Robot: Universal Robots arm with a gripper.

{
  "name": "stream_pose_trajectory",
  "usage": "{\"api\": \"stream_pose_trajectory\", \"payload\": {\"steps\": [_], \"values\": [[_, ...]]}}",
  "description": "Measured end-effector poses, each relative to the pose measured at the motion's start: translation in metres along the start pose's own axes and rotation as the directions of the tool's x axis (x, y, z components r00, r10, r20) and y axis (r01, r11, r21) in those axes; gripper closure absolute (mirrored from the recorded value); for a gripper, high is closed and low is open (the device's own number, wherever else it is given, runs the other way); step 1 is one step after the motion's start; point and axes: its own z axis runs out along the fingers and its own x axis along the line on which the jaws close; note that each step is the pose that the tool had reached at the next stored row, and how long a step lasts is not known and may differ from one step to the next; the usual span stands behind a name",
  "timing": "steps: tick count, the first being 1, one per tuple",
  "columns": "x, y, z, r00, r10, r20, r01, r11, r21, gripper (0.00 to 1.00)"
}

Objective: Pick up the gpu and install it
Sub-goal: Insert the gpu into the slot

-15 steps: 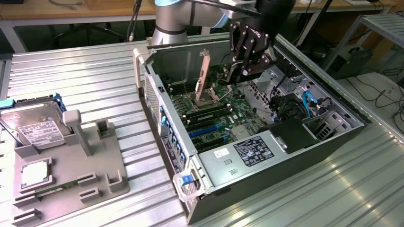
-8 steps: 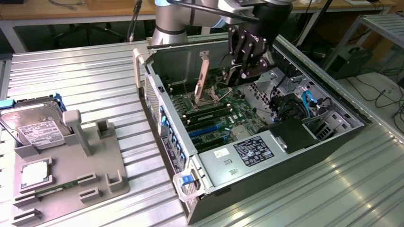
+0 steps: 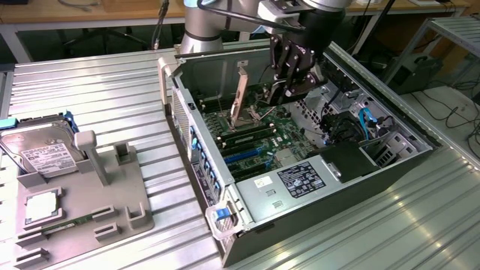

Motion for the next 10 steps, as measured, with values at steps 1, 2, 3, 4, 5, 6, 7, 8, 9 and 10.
{"api": "stream_pose_trajectory", "payload": {"steps": [1, 2, 3, 4, 5, 6, 7, 8, 9, 10], "values": [[0.000, 0.0002, 0.0015, 1.0000, 0.000, -0.0008, 0.000, 1.0000, 0.0000, 0.72], [0.000, 0.0002, 0.0034, 0.9999, 0.010, -0.0007, -0.010, 0.9999, 0.0004, 0.72], [0.000, 0.0001, 0.0046, 0.9997, 0.025, -0.0005, -0.025, 0.9997, 0.0009, 0.72], [0.000, 0.0002, 0.0056, 0.9994, 0.035, -0.0003, -0.035, 0.9994, 0.0012, 0.72], [0.000, 0.0001, 0.0065, 0.9993, 0.036, -0.0002, -0.036, 0.9993, 0.0014, 0.72], [0.000, 0.0001, 0.0073, 0.9993, 0.037, -0.0004, -0.037, 0.9993, 0.0013, 0.72], [0.000, 0.0001, 0.0084, 0.9993, 0.037, -0.0004, -0.037, 0.9993, 0.0014, 0.72], [0.001, 0.0002, 0.0095, 0.9993, 0.037, -0.0003, -0.037, 0.9993, 0.0015, 0.72], [0.001, 0.0009, 0.0116, 0.9993, 0.037, 0.0001, -0.037, 0.9993, 0.0015, 0.72], [0.001, 0.0009, 0.0127, 0.9993, 0.037, 0.0002, -0.037, 0.9993, 0.0015, 0.72]]}}
